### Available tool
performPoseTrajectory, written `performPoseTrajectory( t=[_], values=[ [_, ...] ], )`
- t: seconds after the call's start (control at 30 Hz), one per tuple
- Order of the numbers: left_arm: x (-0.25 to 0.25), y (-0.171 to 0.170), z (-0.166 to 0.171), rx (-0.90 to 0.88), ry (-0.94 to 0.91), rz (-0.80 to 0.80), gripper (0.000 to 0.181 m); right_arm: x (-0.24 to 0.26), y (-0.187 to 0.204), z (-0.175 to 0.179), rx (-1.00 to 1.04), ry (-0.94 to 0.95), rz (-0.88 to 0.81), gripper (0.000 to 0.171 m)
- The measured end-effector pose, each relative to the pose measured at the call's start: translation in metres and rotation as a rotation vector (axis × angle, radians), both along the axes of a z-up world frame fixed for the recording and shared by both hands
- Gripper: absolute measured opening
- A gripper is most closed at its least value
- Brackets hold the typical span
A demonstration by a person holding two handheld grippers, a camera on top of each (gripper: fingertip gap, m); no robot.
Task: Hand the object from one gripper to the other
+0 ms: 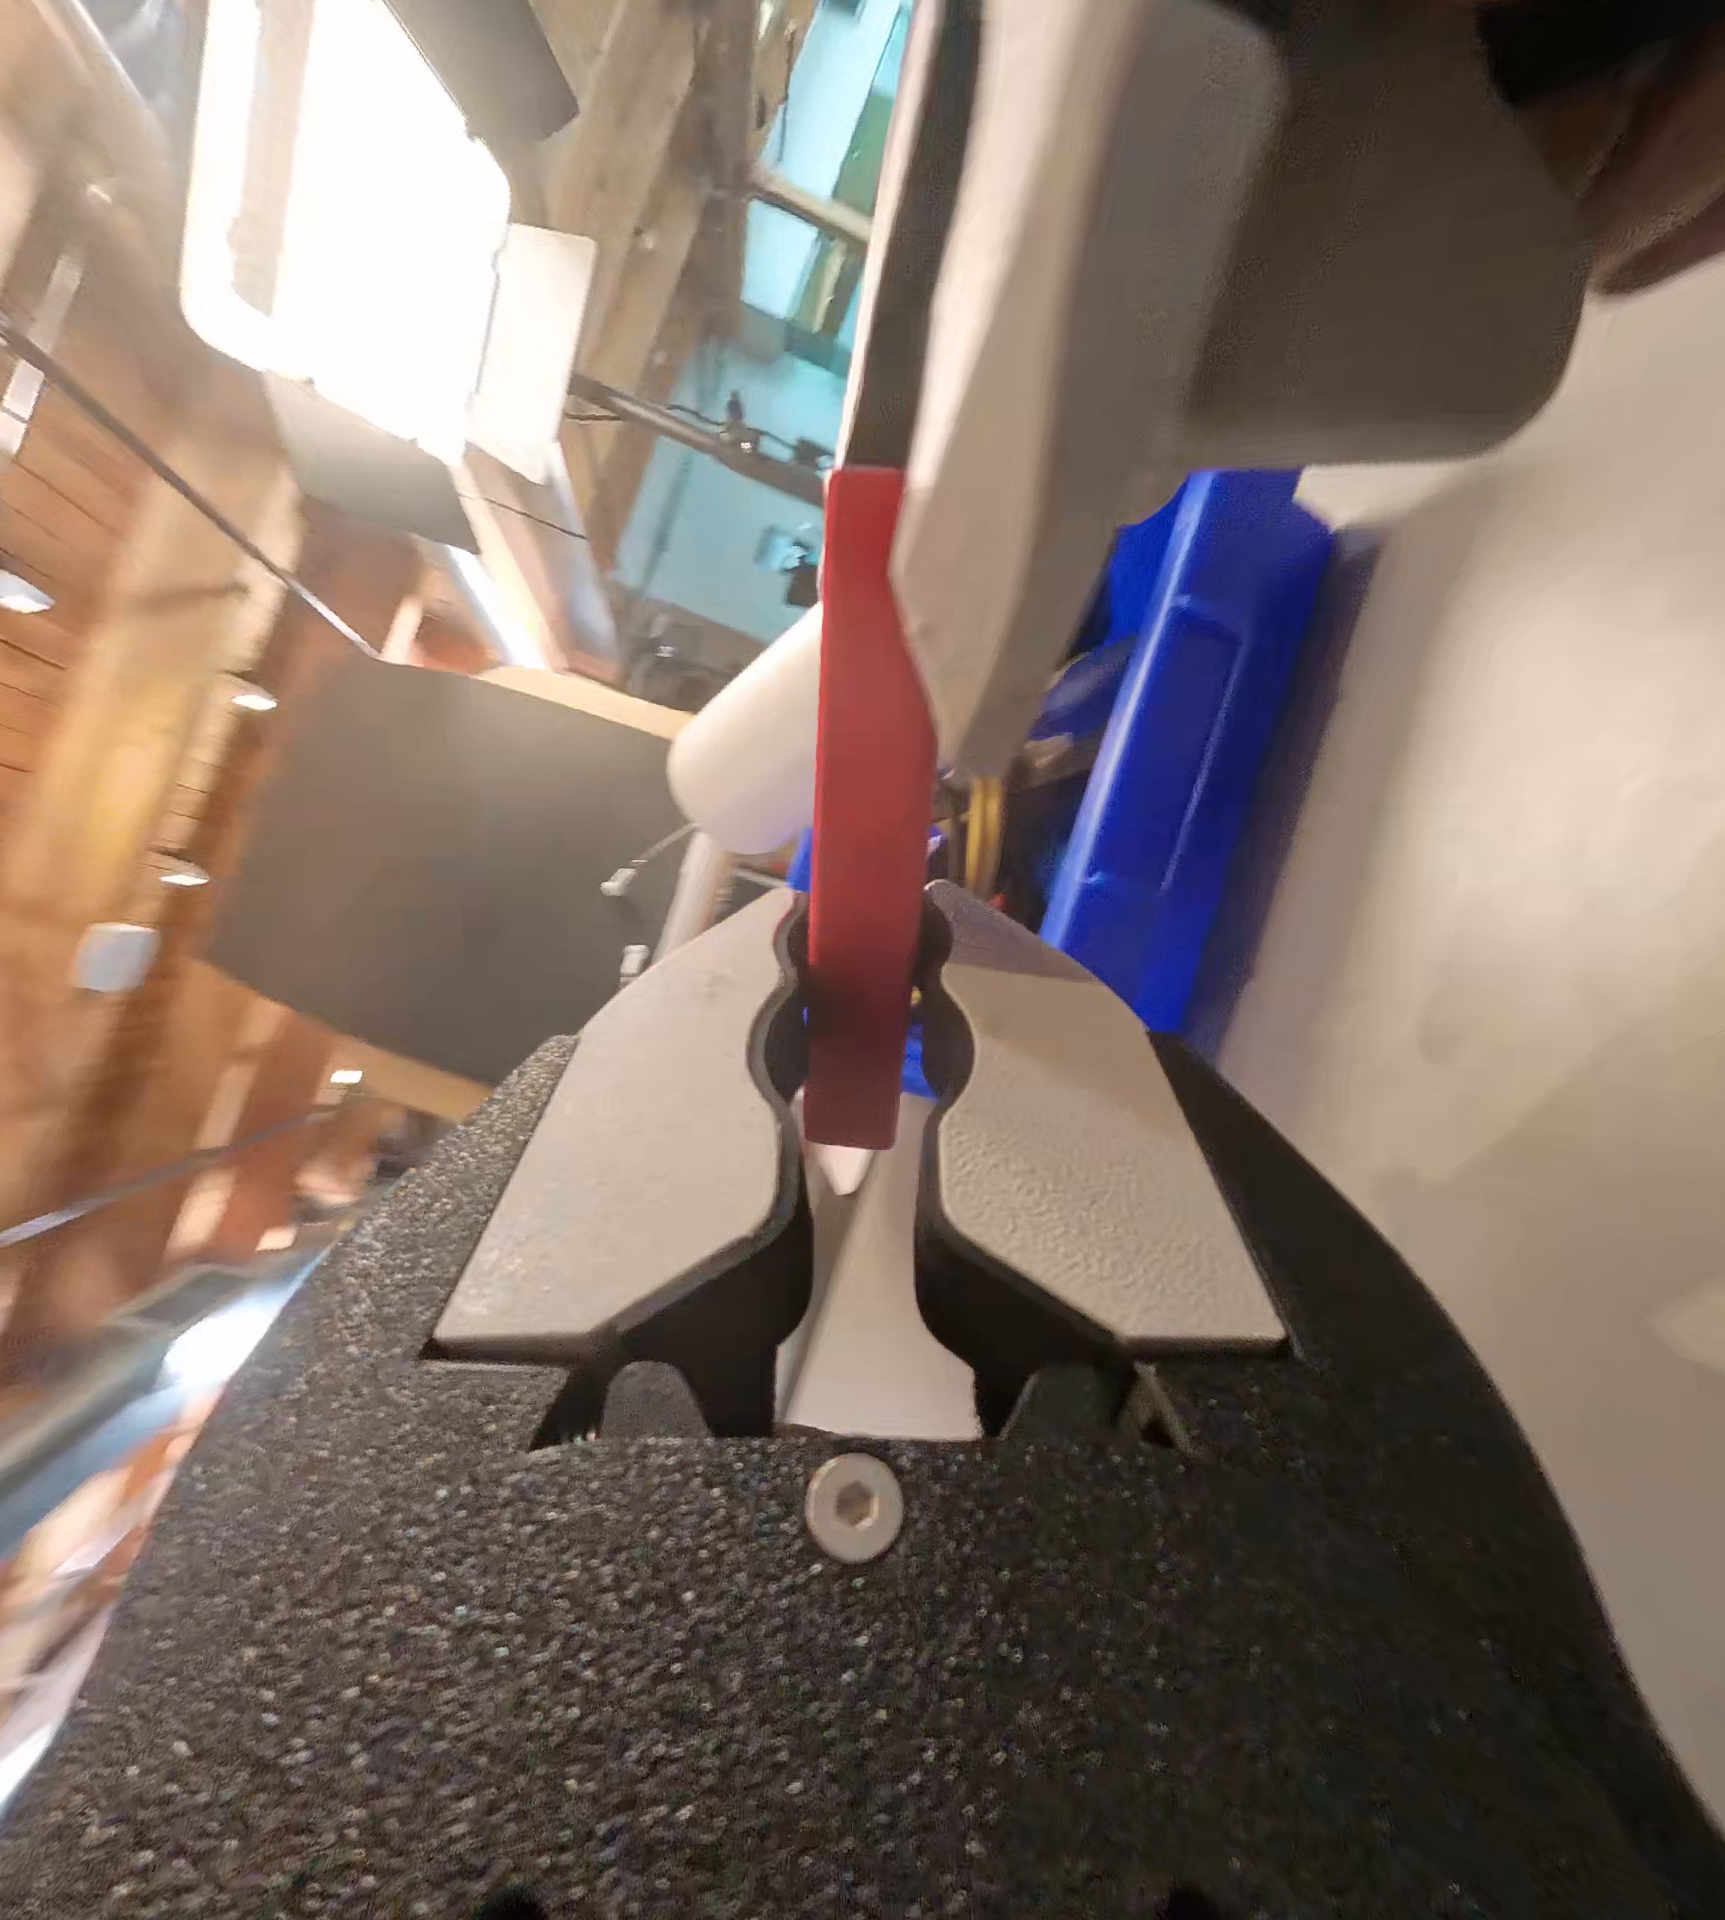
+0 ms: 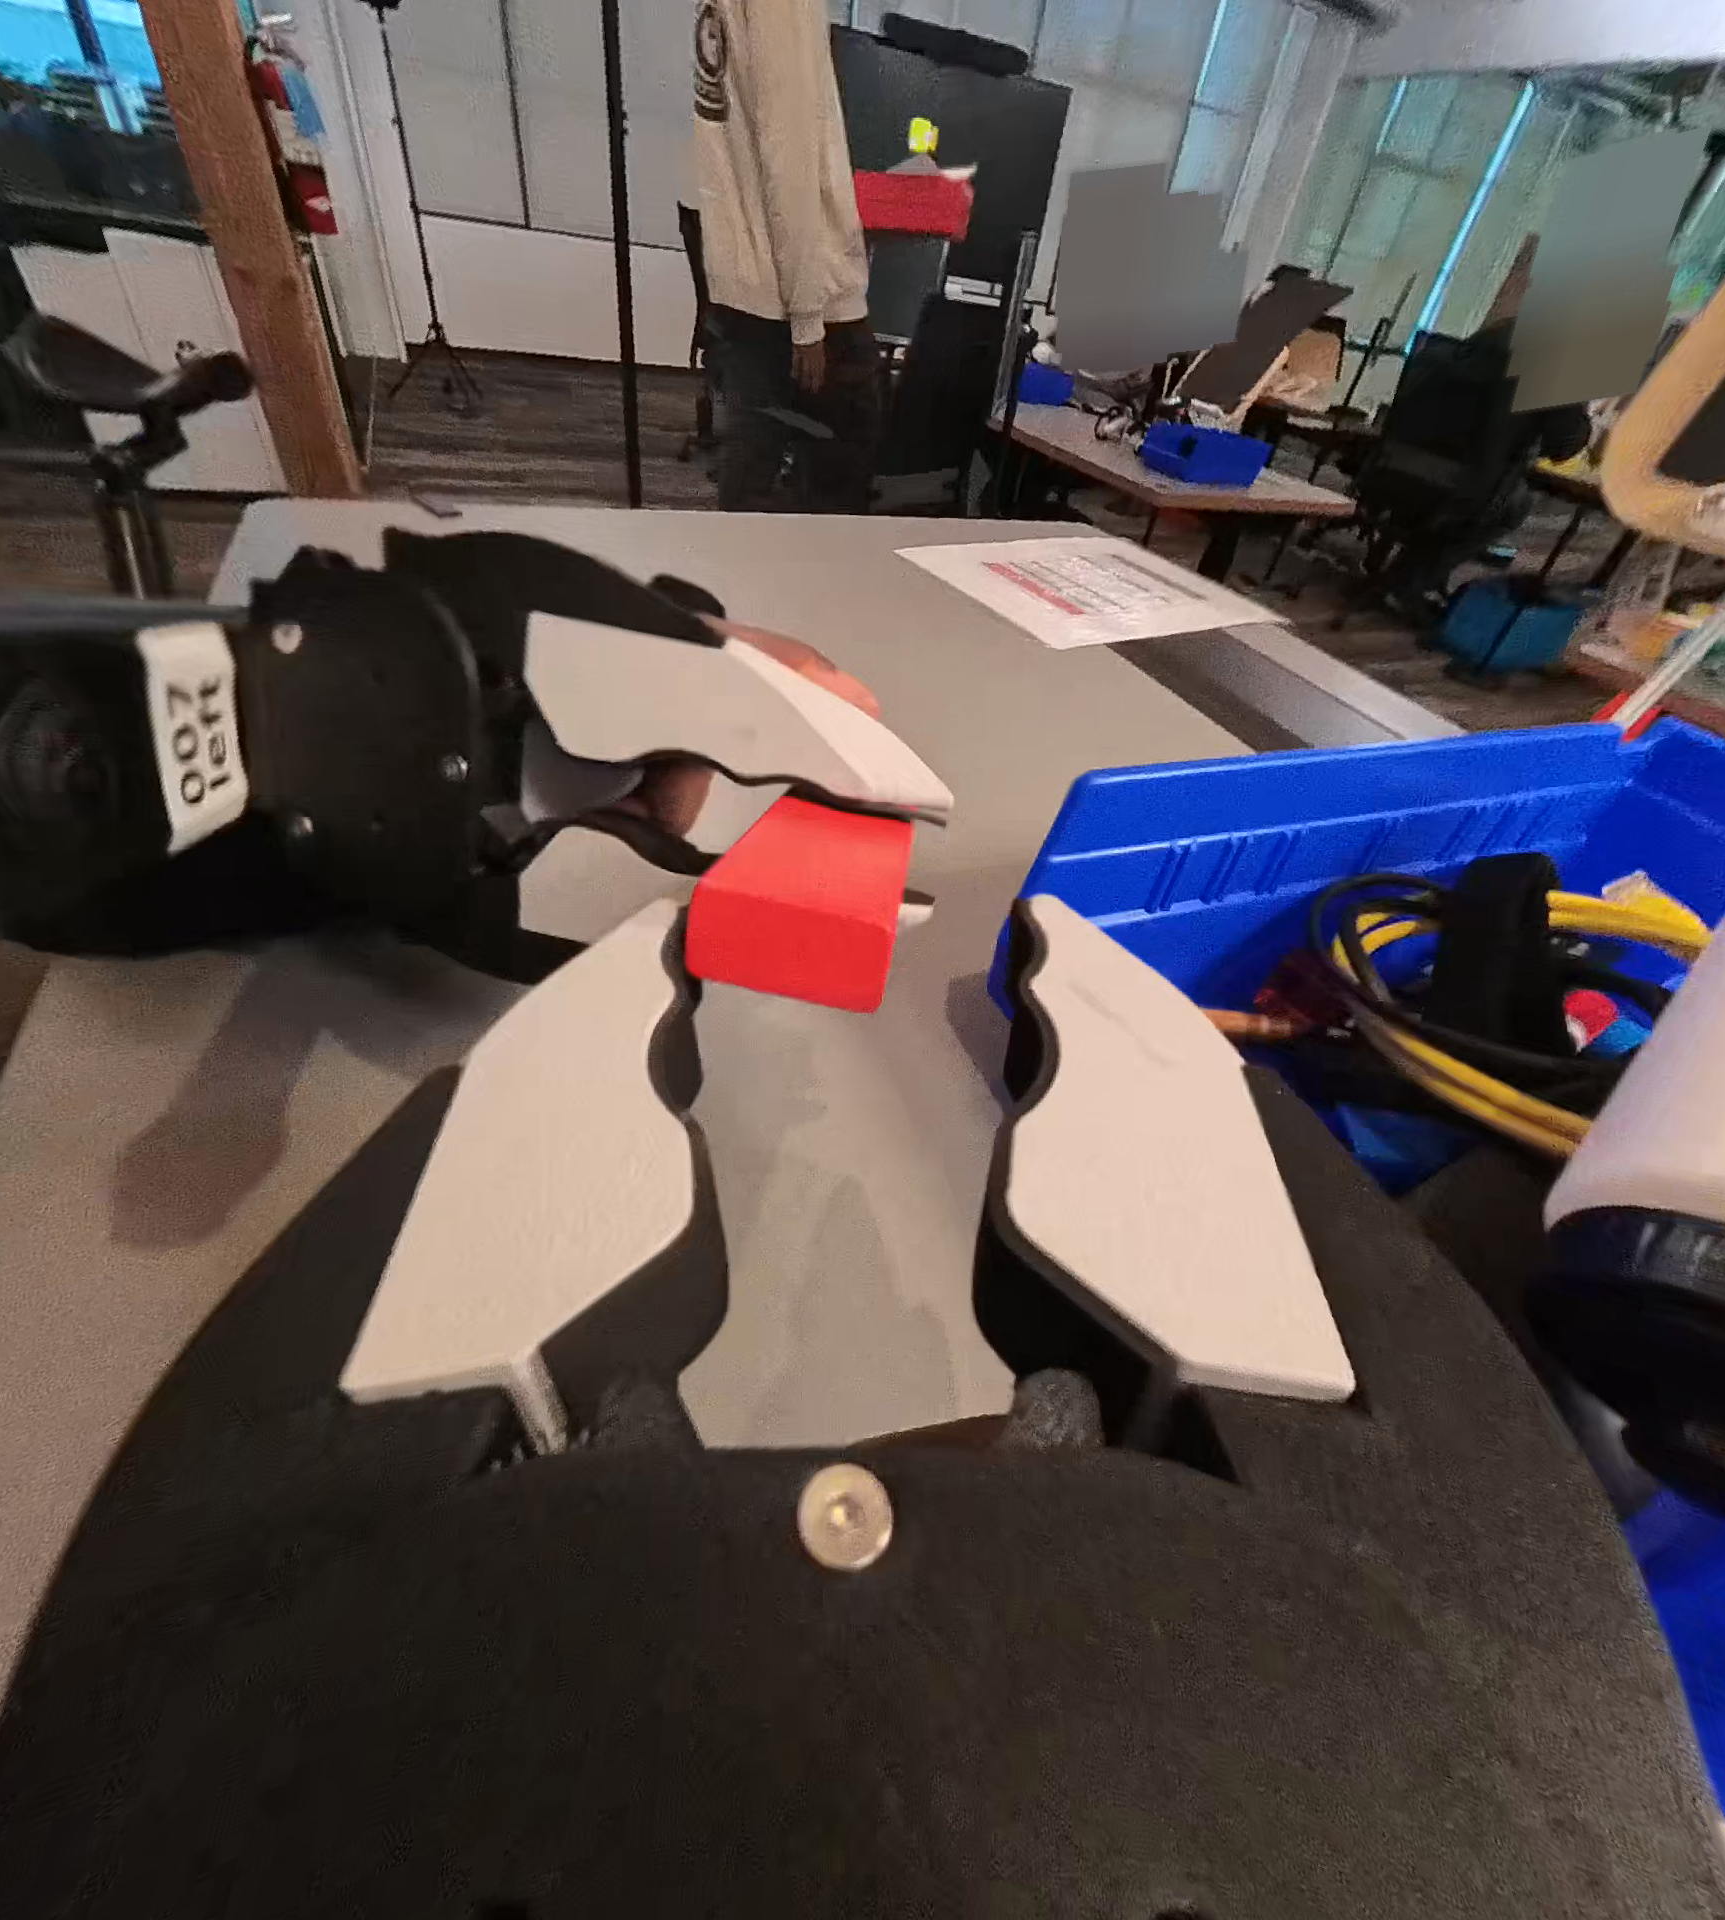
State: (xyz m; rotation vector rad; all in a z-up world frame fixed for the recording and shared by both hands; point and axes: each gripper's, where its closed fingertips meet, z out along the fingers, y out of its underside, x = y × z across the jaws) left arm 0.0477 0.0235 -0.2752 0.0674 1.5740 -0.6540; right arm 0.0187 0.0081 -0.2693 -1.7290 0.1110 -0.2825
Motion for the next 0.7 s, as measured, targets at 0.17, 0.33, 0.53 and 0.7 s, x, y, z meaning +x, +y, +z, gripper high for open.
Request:
performPoseTrajectory(
  t=[0.17, 0.33, 0.53, 0.7],
  values=[
    [0.002, -0.001, -0.003, 0.175, -0.142, 0.075, 0.018, 0.005, 0.003, -0.009, 0.001, 0.189, -0.014, 0.036],
    [0.006, -0.002, -0.009, -0.108, 0.086, -0.069, 0.04, 0.02, -0.005, -0.01, -0.026, 0.1, -0.099, 0.036],
    [0.024, 0.044, -0.008, -0.39, 0.262, -0.086, 0.043, 0.066, -0.03, -0.016, -0.164, 0.006, -0.306, 0.035],
    [0.029, 0.069, -0.023, -0.42, 0.339, -0.082, 0.04, 0.087, -0.026, -0.02, -0.231, 0.057, -0.328, 0.035]
  ],
)
